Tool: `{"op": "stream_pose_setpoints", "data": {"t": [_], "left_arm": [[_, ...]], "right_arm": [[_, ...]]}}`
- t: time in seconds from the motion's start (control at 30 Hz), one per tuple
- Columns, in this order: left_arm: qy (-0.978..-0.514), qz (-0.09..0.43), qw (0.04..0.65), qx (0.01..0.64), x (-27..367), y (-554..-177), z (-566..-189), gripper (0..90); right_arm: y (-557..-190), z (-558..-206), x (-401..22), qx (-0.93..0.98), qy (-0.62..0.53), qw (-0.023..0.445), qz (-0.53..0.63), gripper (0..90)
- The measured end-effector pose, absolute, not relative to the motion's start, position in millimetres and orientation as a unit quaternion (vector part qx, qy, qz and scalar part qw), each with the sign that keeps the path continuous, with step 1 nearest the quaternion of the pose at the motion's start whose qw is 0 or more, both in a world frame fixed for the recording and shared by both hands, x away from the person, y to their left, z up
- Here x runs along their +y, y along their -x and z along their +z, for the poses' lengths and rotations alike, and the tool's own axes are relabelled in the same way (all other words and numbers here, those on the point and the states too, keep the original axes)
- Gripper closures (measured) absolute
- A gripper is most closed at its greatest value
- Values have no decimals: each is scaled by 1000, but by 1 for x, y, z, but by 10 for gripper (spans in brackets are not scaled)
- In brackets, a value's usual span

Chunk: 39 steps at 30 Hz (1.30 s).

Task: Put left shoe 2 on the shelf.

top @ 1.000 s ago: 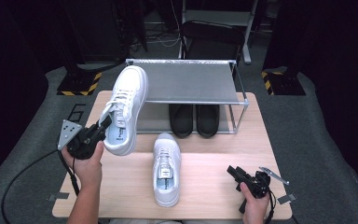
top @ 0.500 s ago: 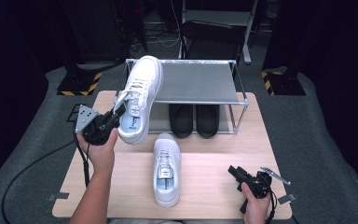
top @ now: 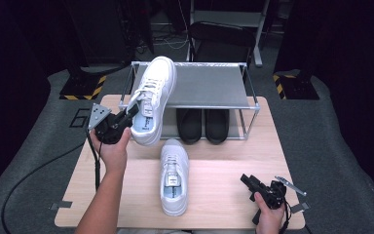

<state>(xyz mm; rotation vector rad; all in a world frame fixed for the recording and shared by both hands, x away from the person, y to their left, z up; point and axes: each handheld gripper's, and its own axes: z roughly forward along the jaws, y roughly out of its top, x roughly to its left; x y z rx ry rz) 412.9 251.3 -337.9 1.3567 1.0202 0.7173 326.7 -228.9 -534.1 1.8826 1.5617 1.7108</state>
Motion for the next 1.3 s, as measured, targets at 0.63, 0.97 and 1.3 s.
{"op": "stream_pose_setpoints", "data": {"t": [0.63, 0.97, 1.3], "left_arm": [[-585, 308, 605, 445, 234, -445, -325, 829], [-589, 304, 596, 452, 218, -481, -311, 830], [-589, 288, 581, 482, 202, -523, -301, 830]], "right_arm": [[-321, -534, -234, 514, -635, 84, 571, 440], [-319, -534, -238, 508, -637, 80, 574, 440], [-319, -534, -239, 500, -638, 77, 580, 440]]}}
